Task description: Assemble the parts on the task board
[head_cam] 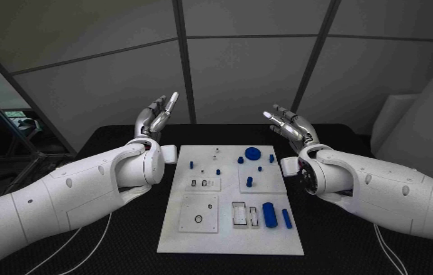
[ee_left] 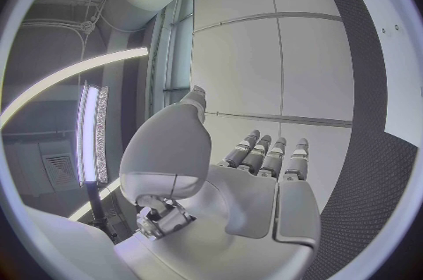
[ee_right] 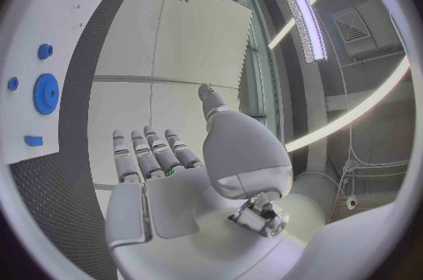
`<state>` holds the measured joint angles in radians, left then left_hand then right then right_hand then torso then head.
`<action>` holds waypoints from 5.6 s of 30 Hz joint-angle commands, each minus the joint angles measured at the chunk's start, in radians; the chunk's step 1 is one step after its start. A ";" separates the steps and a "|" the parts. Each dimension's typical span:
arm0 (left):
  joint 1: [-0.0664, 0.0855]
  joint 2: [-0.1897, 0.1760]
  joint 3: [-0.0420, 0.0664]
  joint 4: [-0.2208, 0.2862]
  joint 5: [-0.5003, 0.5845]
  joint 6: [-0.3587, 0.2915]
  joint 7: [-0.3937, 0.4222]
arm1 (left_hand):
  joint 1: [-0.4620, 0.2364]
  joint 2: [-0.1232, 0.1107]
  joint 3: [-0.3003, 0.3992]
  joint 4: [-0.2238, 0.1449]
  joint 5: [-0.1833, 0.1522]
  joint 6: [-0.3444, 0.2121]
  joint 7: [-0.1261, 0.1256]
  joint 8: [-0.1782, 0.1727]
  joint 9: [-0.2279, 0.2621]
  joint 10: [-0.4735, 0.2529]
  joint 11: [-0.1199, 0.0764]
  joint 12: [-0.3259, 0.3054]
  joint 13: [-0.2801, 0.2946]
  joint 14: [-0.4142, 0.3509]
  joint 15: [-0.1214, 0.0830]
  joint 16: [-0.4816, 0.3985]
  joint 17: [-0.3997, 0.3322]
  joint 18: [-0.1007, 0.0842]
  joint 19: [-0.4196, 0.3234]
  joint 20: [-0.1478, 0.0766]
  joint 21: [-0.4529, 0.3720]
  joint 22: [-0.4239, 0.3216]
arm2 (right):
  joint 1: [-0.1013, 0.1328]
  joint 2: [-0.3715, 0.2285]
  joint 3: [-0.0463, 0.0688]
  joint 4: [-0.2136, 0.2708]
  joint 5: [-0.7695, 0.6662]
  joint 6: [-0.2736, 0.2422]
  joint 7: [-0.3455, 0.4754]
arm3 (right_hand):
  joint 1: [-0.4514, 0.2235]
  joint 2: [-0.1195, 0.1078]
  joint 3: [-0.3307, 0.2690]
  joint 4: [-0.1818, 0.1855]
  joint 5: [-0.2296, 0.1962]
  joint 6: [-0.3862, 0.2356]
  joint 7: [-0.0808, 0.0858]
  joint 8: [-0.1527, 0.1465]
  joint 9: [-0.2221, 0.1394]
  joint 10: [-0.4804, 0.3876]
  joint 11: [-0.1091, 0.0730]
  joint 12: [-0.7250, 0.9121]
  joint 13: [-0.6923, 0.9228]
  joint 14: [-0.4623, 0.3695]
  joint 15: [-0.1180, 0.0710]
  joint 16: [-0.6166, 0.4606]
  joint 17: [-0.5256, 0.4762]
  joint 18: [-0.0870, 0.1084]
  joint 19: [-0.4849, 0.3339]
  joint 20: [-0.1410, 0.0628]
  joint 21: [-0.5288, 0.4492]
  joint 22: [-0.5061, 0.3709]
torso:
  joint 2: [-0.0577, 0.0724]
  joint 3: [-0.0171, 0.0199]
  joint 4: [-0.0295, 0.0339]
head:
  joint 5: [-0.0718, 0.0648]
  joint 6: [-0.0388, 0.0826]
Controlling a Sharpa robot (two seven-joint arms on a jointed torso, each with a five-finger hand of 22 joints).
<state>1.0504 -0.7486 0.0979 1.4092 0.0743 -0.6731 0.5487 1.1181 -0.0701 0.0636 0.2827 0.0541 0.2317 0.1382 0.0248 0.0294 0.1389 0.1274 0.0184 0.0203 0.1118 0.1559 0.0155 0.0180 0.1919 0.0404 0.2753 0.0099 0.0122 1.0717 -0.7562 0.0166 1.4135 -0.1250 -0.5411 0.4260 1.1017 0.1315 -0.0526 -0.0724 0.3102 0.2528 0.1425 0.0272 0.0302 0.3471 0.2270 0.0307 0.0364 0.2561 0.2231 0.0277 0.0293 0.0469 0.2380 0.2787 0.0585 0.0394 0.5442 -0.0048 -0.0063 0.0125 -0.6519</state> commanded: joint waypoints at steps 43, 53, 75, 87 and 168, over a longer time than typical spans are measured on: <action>-0.002 -0.167 0.001 0.231 -0.150 0.260 -0.130 | 0.279 0.072 -0.049 -0.167 0.002 0.717 0.067 0.085 0.037 0.910 0.025 0.106 0.048 1.011 -0.058 0.236 0.194 -0.009 0.916 -0.073 0.479 0.211 | 0.127 0.071 0.006 -0.026 -1.546 0.350 -0.633 | 0.153 -0.193 0.334 -0.161 -0.077 0.813 0.000 0.038 0.036 0.854 -0.146 0.030 0.025 1.248 -0.225 0.839 0.542 0.137 0.840 -0.192 0.752 0.345 | 0.125 -0.0108 0.0050 | -0.026 0.025; -0.003 -0.184 0.001 0.267 -0.151 0.261 -0.132 | 0.277 0.073 -0.054 -0.168 0.002 0.716 0.068 0.080 0.037 0.908 0.026 0.099 0.048 1.014 -0.058 0.233 0.199 -0.010 0.921 -0.075 0.488 0.215 | 0.128 0.081 0.006 -0.013 -1.586 0.364 -0.653 | 0.163 -0.231 0.370 -0.123 -0.075 0.798 -0.003 0.038 0.036 0.798 -0.141 0.035 0.027 1.239 -0.223 1.068 0.794 0.137 0.848 -0.189 0.805 0.372 | 0.152 -0.0124 0.0058 | -0.029 0.033; -0.003 -0.194 0.001 0.299 -0.151 0.266 -0.127 | 0.268 0.075 -0.061 -0.166 0.002 0.716 0.070 0.075 0.037 0.908 0.028 0.092 0.048 1.013 -0.057 0.227 0.205 -0.011 0.919 -0.075 0.494 0.219 | 0.128 0.137 0.006 -0.065 -1.589 0.351 -0.666 | 0.174 -0.233 0.401 -0.088 -0.071 0.763 -0.011 0.036 0.035 0.788 -0.138 0.038 0.027 1.227 -0.219 1.124 0.846 0.137 0.841 -0.186 0.827 0.383 | 0.169 -0.0169 0.0148 | -0.023 0.028; -0.002 -0.194 0.001 0.301 -0.151 0.267 -0.127 | 0.266 0.076 -0.063 -0.165 0.002 0.716 0.070 0.074 0.037 0.908 0.028 0.091 0.048 1.012 -0.056 0.226 0.206 -0.011 0.918 -0.075 0.495 0.219 | 0.128 0.158 0.005 -0.095 -1.590 0.400 -0.667 | 0.188 -0.236 0.452 -0.075 -0.083 0.776 -0.006 0.041 0.037 0.810 -0.143 0.040 0.026 1.230 -0.222 1.168 0.895 0.138 0.838 -0.189 0.851 0.396 | 0.169 -0.0173 0.0124 | -0.020 0.021; -0.001 -0.181 0.002 0.275 -0.150 0.259 -0.129 | 0.257 0.084 -0.073 -0.163 0.002 0.714 0.073 0.063 0.037 0.906 0.031 0.078 0.048 1.004 -0.052 0.212 0.215 -0.013 0.902 -0.072 0.501 0.224 | 0.136 0.401 0.004 -0.340 -1.473 0.198 -0.625 | 0.215 -0.240 0.605 -0.035 -0.119 0.860 0.012 0.056 0.039 0.877 -0.144 0.037 0.028 1.235 -0.227 1.277 1.017 0.137 0.811 -0.189 0.949 0.451 | 0.179 -0.0194 0.0132 | 0.001 0.004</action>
<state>1.0475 -0.9305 0.0983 1.6827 -0.0691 -0.4131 0.4169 1.3845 0.0109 -0.0028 0.1184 0.0576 0.9453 0.2054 0.0930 0.0670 1.0459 0.1522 0.1026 0.0691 1.1172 0.1001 0.2323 0.2312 0.1929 0.9503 0.2024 0.5056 0.2347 1.2055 -0.3588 0.0200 1.0774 -1.6110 -0.3714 -0.2127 1.3205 -0.1006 0.5500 -0.1114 0.1878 1.1088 0.1489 0.0829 0.0694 1.2272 0.0788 0.0721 0.0642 1.4632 -0.0018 1.2990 1.0464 0.1711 1.0542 0.0910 1.0057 0.4895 0.7230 -0.0244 0.0061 0.0134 -0.6465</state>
